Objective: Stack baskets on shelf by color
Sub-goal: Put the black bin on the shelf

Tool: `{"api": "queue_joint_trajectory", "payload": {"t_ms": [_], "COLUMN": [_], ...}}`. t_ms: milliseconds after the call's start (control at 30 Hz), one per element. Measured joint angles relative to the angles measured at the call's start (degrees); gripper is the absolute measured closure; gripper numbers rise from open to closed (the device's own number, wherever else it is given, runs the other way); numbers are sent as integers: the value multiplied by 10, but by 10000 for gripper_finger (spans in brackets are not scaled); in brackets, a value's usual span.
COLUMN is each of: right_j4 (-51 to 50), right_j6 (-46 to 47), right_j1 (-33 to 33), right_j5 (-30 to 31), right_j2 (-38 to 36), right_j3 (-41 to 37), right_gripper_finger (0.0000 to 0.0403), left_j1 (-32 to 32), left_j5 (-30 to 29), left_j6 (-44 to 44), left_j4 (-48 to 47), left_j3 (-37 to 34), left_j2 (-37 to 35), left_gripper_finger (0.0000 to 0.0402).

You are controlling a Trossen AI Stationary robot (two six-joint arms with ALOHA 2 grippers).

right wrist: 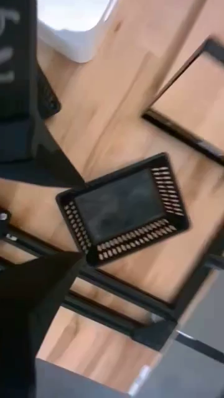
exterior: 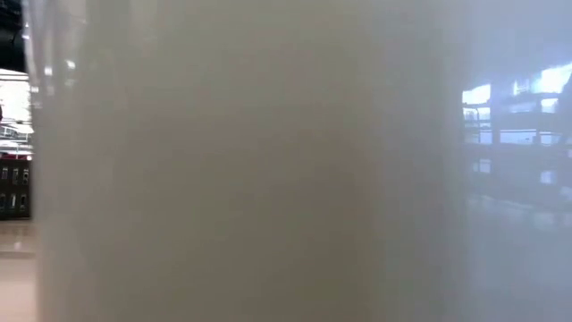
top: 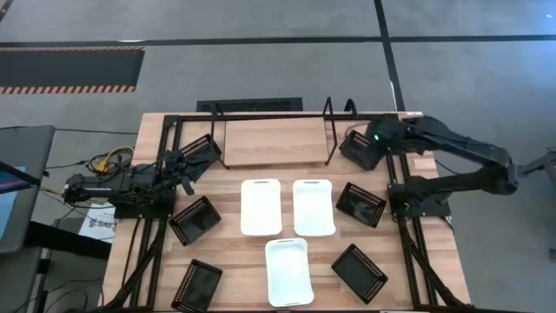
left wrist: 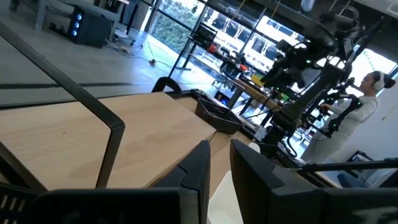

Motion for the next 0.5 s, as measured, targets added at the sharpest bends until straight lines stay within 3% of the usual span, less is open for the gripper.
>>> {"api": "queue_joint_trajectory", "payload": {"t_ms": [233,500], "right_j4": [80,95], "right_j6": [-126,-206], "right_j1": [-164,-261], "right_j5": [-105,-131], "right_j2": [45,115], "right_j3": [0,-13], "right_gripper_finger": [181,188], "left_j1": [0,0], "left_j5": [5,5], "left_j6": [0,-6], "left_j4": [0,-1], "left_j3": [0,0], "left_j2": [0,0], "left_gripper_finger": [352,352]}}
